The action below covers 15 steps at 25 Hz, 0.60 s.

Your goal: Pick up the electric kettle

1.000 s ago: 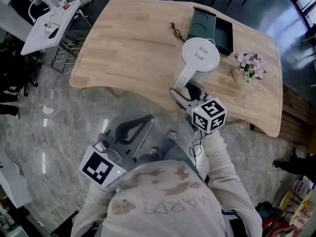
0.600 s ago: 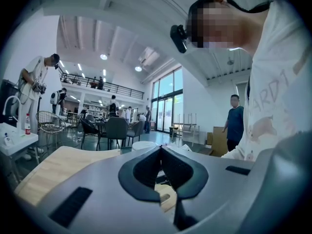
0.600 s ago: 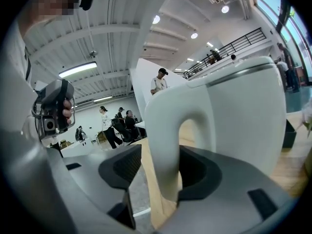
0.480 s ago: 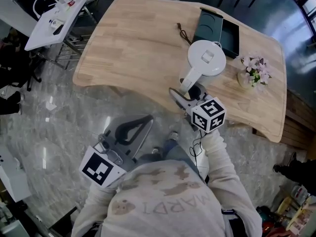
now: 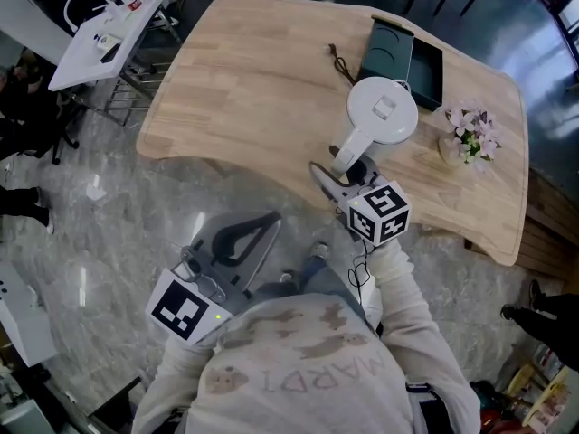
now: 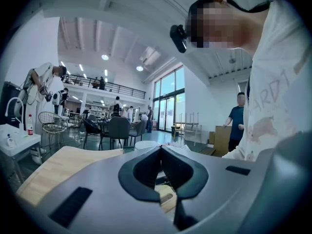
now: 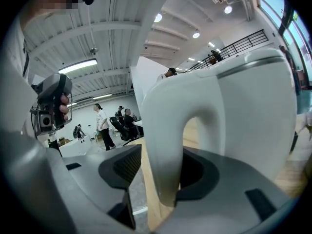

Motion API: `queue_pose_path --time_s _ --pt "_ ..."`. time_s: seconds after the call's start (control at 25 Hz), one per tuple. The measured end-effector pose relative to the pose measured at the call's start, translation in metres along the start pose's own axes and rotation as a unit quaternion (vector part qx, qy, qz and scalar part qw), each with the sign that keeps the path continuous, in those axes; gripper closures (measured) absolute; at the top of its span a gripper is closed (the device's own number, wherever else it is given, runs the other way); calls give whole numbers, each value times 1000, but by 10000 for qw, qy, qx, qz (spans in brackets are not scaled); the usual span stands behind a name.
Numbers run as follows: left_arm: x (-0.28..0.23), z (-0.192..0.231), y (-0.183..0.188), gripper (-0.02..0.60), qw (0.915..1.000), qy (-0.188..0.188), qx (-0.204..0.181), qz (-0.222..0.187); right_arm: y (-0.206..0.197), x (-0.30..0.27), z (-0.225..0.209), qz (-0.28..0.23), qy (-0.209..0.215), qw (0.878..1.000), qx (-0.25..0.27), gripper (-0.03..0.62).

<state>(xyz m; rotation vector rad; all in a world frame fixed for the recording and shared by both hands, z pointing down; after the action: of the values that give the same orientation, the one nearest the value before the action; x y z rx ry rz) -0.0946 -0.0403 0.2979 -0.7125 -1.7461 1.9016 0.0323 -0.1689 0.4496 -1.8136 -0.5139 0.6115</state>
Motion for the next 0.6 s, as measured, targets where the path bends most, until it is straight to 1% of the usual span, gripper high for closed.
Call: queue_pose_path --time_s 0.36,0.4,0.52,0.6 --pt "0 1 0 569 10000 58 -9 29 0 -4 -2 -107 -317 9994 -23 382" --pt "0 1 0 569 10000 68 -9 29 0 -4 -3 -112 -374 9992 -9 390" --pt "2 2 0 569 9999 95 -10 34 0 -3 -7 -158 -596 9981 37 456" --pt "3 2 0 569 9999 116 -6 43 0 -3 -8 -182 -672 9975 71 478"
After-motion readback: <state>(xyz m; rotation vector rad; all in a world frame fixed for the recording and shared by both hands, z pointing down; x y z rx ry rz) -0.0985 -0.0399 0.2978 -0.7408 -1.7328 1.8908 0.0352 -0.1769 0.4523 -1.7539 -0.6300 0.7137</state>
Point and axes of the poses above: the fingertips, and each gripper's own axes: x backward along the fingers, z to its left, y out of its top, the point moved 5 cm from there along x, backward along the fingers, and after that the axes turned 6 degrees about -z, right-handed, at the moved point
